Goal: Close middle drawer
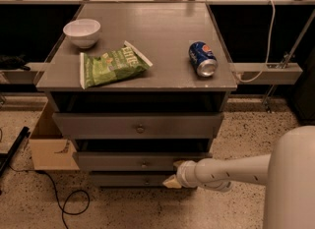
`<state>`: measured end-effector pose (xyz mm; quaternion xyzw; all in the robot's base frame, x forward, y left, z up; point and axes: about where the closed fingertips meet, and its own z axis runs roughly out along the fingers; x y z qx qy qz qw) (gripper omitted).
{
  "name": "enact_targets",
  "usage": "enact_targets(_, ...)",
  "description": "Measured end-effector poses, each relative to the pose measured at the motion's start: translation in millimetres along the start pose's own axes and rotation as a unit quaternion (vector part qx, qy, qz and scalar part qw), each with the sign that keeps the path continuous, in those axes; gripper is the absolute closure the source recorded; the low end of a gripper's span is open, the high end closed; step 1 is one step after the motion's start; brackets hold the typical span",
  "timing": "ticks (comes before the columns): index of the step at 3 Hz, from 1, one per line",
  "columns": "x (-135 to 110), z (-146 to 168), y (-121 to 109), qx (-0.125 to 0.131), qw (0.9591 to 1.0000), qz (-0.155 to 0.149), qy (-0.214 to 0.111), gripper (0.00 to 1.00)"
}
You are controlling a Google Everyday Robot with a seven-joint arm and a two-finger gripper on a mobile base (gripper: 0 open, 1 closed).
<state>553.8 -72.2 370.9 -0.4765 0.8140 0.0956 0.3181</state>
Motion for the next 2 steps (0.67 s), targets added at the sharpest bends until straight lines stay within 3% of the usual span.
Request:
enact_targets(1,0.0,0.1,0.1,0.000,1.0000,0.000,0.000,0.00)
enact_targets(2,0.0,0.1,0.1,0.000,1.0000,0.000,0.000,0.00)
